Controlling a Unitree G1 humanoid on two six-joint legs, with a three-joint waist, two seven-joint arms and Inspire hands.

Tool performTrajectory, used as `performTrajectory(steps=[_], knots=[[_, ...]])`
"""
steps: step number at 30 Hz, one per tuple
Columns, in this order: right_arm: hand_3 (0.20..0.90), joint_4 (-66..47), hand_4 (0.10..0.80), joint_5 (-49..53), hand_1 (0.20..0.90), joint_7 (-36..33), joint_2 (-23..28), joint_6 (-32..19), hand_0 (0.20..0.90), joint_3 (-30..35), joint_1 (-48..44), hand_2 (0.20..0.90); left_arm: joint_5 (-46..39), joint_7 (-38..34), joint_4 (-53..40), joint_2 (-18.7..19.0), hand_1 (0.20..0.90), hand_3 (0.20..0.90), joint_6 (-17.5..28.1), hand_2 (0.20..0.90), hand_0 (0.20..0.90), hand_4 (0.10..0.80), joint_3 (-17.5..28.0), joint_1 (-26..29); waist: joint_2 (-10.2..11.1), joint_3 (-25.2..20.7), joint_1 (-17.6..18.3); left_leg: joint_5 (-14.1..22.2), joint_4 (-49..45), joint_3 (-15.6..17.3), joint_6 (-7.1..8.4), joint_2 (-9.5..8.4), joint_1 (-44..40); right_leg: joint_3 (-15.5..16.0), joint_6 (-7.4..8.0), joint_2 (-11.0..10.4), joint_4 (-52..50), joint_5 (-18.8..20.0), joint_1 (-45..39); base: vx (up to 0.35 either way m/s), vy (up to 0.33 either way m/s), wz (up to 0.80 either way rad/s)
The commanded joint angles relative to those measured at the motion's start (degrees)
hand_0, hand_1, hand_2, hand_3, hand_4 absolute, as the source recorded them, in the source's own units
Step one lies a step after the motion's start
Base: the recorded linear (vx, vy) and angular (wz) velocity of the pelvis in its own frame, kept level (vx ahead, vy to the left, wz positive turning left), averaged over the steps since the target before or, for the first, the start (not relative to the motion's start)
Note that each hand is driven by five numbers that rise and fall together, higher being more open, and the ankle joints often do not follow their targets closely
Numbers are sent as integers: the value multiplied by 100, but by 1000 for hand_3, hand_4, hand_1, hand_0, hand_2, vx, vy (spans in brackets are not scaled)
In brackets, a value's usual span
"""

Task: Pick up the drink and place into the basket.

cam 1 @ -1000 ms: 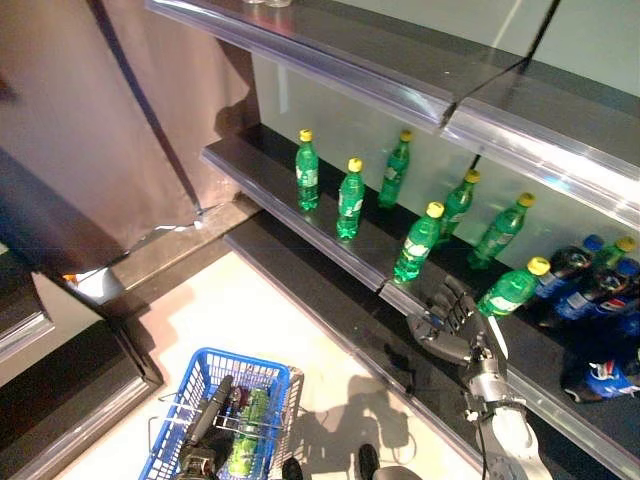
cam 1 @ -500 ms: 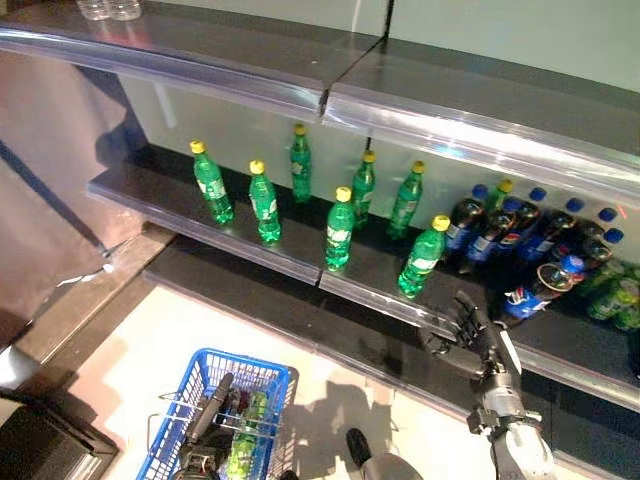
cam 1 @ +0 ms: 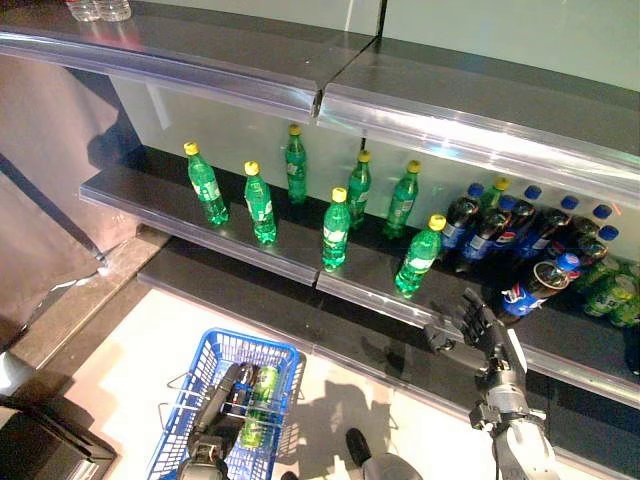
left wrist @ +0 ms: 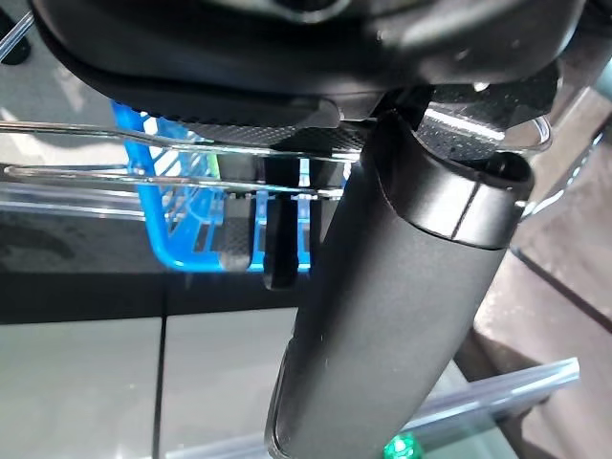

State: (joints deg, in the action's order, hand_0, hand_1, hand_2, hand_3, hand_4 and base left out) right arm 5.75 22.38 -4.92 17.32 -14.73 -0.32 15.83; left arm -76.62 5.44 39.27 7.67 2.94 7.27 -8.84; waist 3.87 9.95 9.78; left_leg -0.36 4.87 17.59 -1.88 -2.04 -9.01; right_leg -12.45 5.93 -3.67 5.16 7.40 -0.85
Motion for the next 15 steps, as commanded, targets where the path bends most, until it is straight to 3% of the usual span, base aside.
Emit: performTrajectory(steps=[1,15], knots=[[900,-358,800,-278,900,-460,197,-530,900,244,-565,900,-69,672,-1000,270,300,200,363,300,300,100,205,588,-247,-591,-296,828,-456,-1158,-162,-401,-8,553,88,384,-72,-131,55,73,-36,22],[900,64,800,-385,900,-1867,60,-315,900,480,-938,900,63,854,-841,463,300,200,166,300,300,100,248,470,-255,-111,-524,885,-884,-1377,-212,-365,143,823,145,185,-670,-344,131,72,-45,14]])
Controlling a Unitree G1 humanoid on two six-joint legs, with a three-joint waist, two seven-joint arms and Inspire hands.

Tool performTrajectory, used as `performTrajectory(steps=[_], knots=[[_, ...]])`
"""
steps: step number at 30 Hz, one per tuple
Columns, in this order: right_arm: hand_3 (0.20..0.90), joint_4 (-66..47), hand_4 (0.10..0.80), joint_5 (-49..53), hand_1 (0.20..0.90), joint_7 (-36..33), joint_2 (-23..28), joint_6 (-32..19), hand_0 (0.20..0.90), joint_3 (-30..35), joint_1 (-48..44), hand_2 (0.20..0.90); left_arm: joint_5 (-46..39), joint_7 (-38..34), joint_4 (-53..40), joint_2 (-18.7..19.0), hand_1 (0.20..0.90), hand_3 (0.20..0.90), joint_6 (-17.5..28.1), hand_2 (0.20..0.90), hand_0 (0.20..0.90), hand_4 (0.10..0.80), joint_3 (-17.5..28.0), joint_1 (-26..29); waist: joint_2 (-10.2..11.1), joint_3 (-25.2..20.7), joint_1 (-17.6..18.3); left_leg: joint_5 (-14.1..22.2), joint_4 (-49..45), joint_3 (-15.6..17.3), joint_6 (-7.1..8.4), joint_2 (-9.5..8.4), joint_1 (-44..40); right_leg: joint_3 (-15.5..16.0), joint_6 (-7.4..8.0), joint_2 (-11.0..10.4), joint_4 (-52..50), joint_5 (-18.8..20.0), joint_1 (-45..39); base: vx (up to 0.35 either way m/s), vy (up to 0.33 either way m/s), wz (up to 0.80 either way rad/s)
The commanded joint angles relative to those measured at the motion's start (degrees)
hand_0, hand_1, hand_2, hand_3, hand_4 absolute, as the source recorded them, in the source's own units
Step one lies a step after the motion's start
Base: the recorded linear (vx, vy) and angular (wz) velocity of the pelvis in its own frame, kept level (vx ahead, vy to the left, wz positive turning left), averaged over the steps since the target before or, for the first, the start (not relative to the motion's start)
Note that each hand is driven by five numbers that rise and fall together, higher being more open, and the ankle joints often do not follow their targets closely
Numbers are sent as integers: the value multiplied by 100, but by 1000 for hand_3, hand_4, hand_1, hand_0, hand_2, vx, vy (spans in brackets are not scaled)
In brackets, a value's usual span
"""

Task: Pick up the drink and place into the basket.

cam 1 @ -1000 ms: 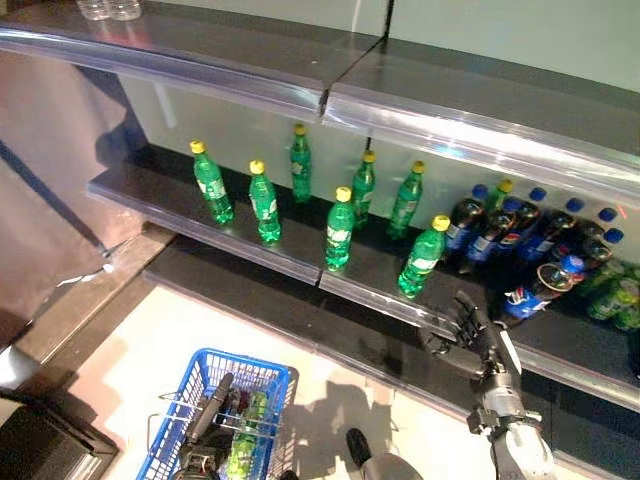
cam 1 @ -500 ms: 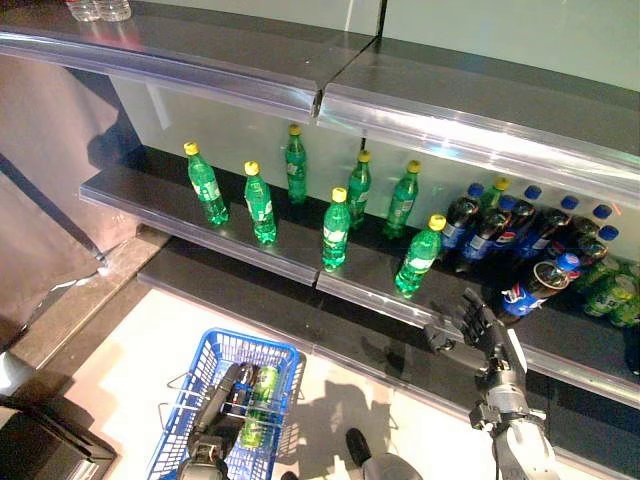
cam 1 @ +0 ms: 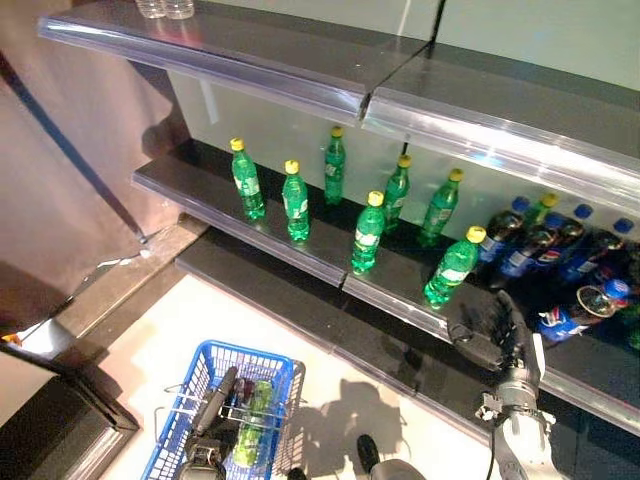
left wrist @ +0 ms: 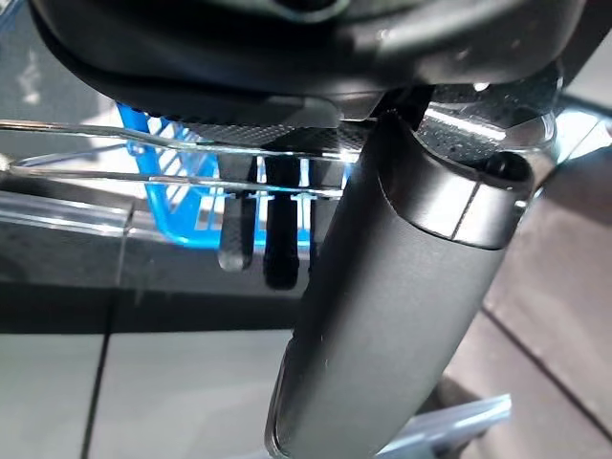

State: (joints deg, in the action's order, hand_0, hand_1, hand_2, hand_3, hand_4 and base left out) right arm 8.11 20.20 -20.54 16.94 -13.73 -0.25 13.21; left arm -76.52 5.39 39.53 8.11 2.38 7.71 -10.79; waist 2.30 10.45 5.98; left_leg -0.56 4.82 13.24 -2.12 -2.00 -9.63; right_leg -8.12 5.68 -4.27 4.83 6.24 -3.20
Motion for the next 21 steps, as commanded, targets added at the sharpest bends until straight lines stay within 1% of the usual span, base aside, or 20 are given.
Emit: performTrajectory(steps=[1,2,6,10,12,16,21], knots=[[900,-136,800,-167,900,-396,98,-460,900,498,-697,900,66,862,-867,452,300,200,224,300,300,100,188,670,-97,-82,-150,905,-939,-953,-190,-363,250,397,181,234,-701,-234,410,78,-71,9],[900,-129,800,-171,900,-409,96,-469,900,498,-702,900,68,862,-866,454,300,200,225,300,300,100,187,673,-96,-73,-150,908,-951,-954,-190,-362,258,398,182,233,-713,-237,417,30,-63,10],[900,-3,800,-213,900,-762,137,-658,900,518,-936,900,-7,836,-862,552,300,200,336,300,300,100,63,844,-140,210,-164,867,-1173,-960,-192,-343,605,365,206,230,-892,-266,651,-31,-61,15],[900,41,800,-192,900,-966,209,-794,900,521,-1107,900,-49,762,-943,641,300,200,383,300,300,100,-2,988,-161,442,-206,843,-1442,-988,-202,-349,960,359,211,203,-1032,-327,767,-49,-71,4],[900,4,800,-199,900,-1137,255,-917,900,490,-1179,900,-103,742,-1038,693,300,200,452,300,300,100,-72,1050,-152,624,-222,882,-1772,-1002,-215,-352,1292,349,205,154,-1167,-367,908,-97,-75,5],[900,-39,800,-195,900,-1381,326,-1116,900,502,-1248,900,-135,693,-1188,767,300,200,487,300,300,100,-191,1118,-147,835,-244,961,-2215,-1015,-208,-346,1731,357,196,109,-1314,-400,1127,-79,-67,4],[900,-142,800,-262,900,-1612,414,-1241,900,495,-1295,900,-184,641,-1296,871,300,200,500,300,300,100,-296,1137,-151,968,-274,1028,-2513,-992,-205,-337,2042,356,194,124,-1367,-414,1264,-37,-59,2]])
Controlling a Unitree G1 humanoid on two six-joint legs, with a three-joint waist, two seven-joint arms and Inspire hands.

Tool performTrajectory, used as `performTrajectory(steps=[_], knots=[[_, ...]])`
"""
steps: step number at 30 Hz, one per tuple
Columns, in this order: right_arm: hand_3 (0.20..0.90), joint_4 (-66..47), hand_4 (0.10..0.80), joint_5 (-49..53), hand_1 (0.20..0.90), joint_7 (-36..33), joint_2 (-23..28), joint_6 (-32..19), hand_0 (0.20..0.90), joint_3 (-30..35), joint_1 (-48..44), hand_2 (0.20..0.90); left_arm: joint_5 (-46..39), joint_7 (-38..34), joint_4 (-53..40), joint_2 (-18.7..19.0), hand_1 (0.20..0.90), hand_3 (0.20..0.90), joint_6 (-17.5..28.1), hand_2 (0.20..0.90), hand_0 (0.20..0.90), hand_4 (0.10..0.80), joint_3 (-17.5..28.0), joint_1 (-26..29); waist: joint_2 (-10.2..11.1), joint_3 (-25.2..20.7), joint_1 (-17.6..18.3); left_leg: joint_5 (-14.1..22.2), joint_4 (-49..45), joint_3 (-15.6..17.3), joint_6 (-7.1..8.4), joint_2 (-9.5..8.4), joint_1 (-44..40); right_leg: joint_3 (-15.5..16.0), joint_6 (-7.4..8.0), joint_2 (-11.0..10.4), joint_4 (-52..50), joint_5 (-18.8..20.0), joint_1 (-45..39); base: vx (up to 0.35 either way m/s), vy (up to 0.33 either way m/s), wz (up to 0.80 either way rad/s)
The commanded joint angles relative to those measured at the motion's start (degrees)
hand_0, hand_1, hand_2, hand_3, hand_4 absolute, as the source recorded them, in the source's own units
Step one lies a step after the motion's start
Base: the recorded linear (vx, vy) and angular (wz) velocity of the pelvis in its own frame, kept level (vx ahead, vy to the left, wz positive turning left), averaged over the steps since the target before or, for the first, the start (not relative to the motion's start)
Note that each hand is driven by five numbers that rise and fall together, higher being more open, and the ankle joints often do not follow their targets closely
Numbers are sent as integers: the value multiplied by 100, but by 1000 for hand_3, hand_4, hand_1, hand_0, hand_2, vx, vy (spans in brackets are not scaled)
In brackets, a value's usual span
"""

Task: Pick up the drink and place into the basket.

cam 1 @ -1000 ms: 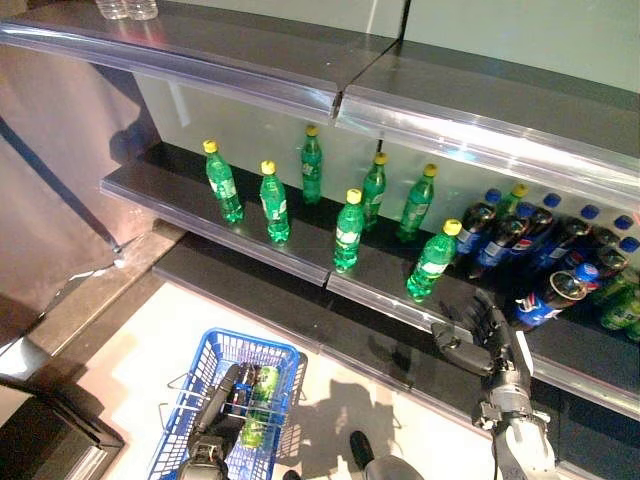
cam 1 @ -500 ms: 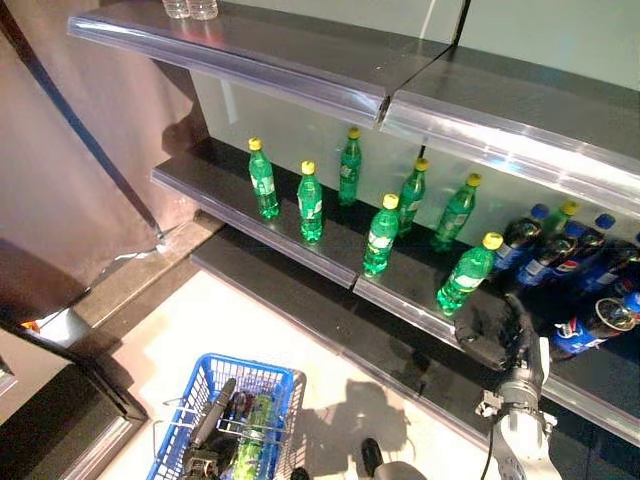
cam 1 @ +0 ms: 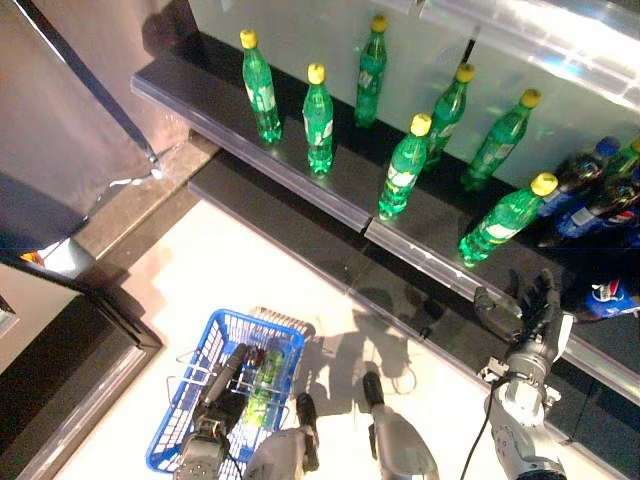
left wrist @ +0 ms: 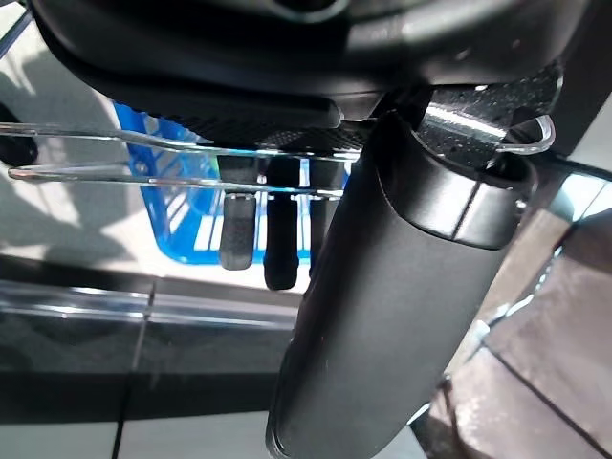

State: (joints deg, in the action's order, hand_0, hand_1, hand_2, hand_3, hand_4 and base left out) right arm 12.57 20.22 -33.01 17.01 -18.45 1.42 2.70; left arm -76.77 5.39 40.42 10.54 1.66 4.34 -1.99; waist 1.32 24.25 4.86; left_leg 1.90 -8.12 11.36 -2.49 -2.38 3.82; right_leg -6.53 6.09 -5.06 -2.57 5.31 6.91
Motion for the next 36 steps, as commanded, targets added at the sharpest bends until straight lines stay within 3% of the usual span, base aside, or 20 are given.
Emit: performTrajectory(steps=[1,16,26,36], knots=[[900,-617,800,-292,900,-478,459,-853,900,294,-317,900,-212,624,-1404,696,300,200,604,300,300,100,-9,328,-58,-356,-171,800,-1322,-782,-169,-286,871,181,155,230,-640,-326,348,-121,-84,2],[900,-1105,800,-461,900,-972,766,-1152,900,192,-594,900,-309,610,-1644,1032,300,200,552,300,300,100,-99,559,-103,-132,-291,1005,-1778,-715,-119,-242,1581,159,140,492,-644,-470,667,-35,-55,-3],[900,-1256,800,-126,900,-1130,1001,-1194,900,264,-962,900,-238,593,-1683,1239,300,200,500,300,300,100,-161,767,5,-3,-364,1039,-1775,-713,-100,-229,1839,235,79,701,-645,-526,872,-10,-60,0],[900,-1341,800,239,900,-1254,800,-1271,900,472,-1191,900,-163,580,-1769,1280,300,200,418,300,300,100,-20,971,42,168,-367,1203,-2158,-791,-67,-218,2200,358,-59,811,-972,-693,1181,-12,-25,-1]])
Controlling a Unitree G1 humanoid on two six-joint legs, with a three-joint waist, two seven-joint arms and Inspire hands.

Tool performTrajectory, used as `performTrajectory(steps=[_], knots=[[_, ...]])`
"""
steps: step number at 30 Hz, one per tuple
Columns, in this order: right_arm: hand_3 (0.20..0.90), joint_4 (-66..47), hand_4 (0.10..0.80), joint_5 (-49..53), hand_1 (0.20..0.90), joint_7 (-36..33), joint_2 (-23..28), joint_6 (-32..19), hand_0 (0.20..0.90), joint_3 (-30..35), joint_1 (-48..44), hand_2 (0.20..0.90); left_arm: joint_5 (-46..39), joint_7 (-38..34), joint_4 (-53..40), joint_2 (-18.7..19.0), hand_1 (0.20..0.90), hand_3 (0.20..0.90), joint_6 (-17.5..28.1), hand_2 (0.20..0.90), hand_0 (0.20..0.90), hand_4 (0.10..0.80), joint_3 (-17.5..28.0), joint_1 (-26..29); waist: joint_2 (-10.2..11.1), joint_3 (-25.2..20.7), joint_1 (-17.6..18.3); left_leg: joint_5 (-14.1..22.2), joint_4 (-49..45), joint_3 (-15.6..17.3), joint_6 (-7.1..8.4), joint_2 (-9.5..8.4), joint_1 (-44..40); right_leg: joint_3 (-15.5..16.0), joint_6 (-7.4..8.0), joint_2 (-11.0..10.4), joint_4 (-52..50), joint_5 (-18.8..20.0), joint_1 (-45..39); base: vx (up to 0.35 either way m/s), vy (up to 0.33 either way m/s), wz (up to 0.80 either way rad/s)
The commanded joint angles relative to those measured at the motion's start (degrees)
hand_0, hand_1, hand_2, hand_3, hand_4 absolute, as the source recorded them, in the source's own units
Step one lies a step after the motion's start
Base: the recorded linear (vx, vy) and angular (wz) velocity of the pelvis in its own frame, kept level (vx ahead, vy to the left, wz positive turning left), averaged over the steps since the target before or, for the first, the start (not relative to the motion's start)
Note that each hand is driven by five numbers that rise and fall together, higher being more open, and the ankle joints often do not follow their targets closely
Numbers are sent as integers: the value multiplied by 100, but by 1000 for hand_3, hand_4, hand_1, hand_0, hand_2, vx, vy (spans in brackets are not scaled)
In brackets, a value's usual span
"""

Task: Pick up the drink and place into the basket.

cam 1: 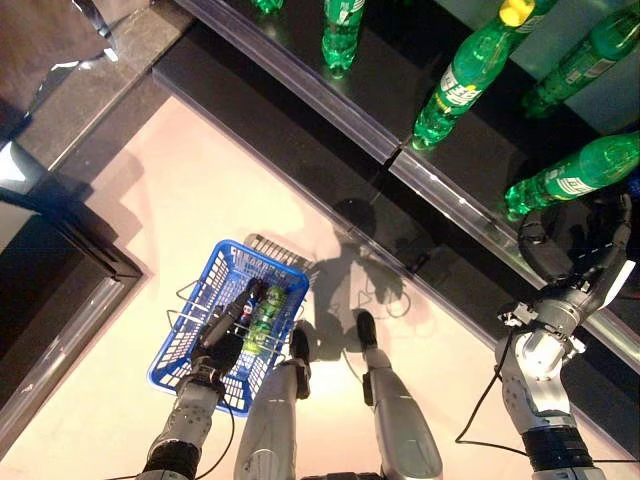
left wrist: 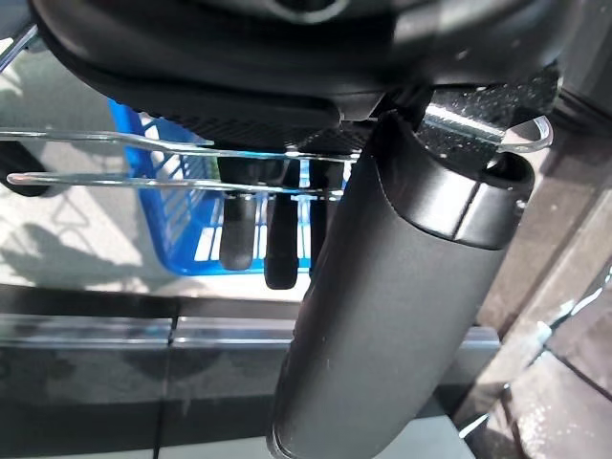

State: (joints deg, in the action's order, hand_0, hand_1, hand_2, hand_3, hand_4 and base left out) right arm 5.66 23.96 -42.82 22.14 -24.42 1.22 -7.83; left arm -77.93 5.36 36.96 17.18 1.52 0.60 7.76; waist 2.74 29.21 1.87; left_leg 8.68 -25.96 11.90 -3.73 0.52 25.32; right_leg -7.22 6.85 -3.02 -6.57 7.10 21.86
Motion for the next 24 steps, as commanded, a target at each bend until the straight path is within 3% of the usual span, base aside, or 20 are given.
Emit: performTrajectory(steps=[1,11,24], knots=[[900,-681,800,-164,900,-245,248,-659,900,544,-127,900,-28,583,-1434,572,300,200,421,300,300,100,370,6,-111,-300,-51,582,-519,-858,52,-521,103,449,-162,617,-717,-918,-246,0,0,0],[900,-861,800,-461,900,-257,229,-411,900,737,-211,900,135,466,-1517,293,300,200,272,300,300,100,367,101,-246,-220,4,802,-1517,-892,74,-609,475,603,-281,602,-1832,-1298,280,10,11,0],[900,-1089,800,-621,900,-147,497,-132,900,966,-540,900,54,512,-1429,65,300,200,365,300,300,100,318,186,-338,-43,178,690,-1950,-846,138,-709,668,443,-383,619,-2520,-1472,680,-1,40,-8]])
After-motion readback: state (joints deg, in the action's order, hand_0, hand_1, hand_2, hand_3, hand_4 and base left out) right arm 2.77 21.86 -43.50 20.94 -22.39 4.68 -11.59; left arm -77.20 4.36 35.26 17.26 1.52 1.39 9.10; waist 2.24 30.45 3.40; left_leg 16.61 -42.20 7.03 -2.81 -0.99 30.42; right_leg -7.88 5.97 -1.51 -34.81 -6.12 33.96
